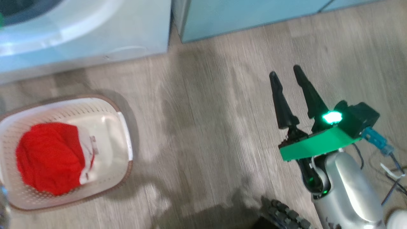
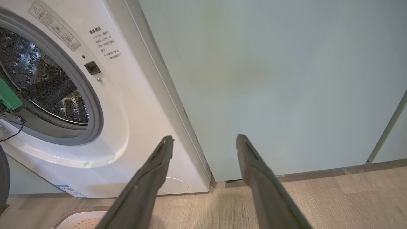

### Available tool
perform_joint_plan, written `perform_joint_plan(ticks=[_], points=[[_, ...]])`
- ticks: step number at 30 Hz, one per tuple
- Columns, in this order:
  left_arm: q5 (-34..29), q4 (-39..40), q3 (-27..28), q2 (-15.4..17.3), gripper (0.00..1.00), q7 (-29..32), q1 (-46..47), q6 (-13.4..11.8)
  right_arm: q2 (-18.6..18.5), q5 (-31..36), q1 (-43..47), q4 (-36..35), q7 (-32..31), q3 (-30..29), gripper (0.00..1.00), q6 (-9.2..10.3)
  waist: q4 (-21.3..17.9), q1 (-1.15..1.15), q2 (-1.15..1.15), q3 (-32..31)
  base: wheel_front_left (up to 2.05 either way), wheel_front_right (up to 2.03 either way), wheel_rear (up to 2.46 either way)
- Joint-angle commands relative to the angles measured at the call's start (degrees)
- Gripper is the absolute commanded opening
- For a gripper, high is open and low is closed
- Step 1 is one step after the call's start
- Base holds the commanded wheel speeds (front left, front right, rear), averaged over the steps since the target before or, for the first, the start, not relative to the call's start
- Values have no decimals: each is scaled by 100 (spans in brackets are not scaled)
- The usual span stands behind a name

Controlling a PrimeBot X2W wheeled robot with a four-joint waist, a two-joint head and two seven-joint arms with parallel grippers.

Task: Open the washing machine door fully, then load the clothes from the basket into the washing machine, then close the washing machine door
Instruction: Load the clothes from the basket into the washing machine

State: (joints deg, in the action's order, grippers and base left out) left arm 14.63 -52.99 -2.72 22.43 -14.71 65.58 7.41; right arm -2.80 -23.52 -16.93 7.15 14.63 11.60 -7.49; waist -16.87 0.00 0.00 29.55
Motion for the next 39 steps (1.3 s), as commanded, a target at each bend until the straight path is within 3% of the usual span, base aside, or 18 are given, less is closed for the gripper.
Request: perform_joint_plan(ticks=[1, 11, 23, 31, 39], points=[[112, 263, 168, 149, 100, -29, -197, 1, -8, 64, 195, -96, 37, 73, 100, 0, 275, 0, 0, -521, 0, 0, 0], [312, 1067, 384, -595, 100, -29, -2116, 6, -8, 242, 622, 194, 37, -15, 100, 0, 641, 0, 0, -1795, 0, 0, 0], [-116, 2364, 444, -1361, 100, -29, -4215, -3, -8, 273, 1110, 365, 37, -94, 100, 0, 1004, 0, 0, -2866, 0, 0, 0], [-618, 3330, 414, -1772, 100, -29, -5376, -206, -8, 192, 1274, 309, 37, -167, 100, 0, 1148, 0, 0, -3154, 0, 0, 0], [-512, 4000, 318, -1944, 100, -29, -6078, -516, -8, 182, 1444, 278, 37, -267, 100, 0, 1282, 0, 0, -3361, 0, 0, 0]])
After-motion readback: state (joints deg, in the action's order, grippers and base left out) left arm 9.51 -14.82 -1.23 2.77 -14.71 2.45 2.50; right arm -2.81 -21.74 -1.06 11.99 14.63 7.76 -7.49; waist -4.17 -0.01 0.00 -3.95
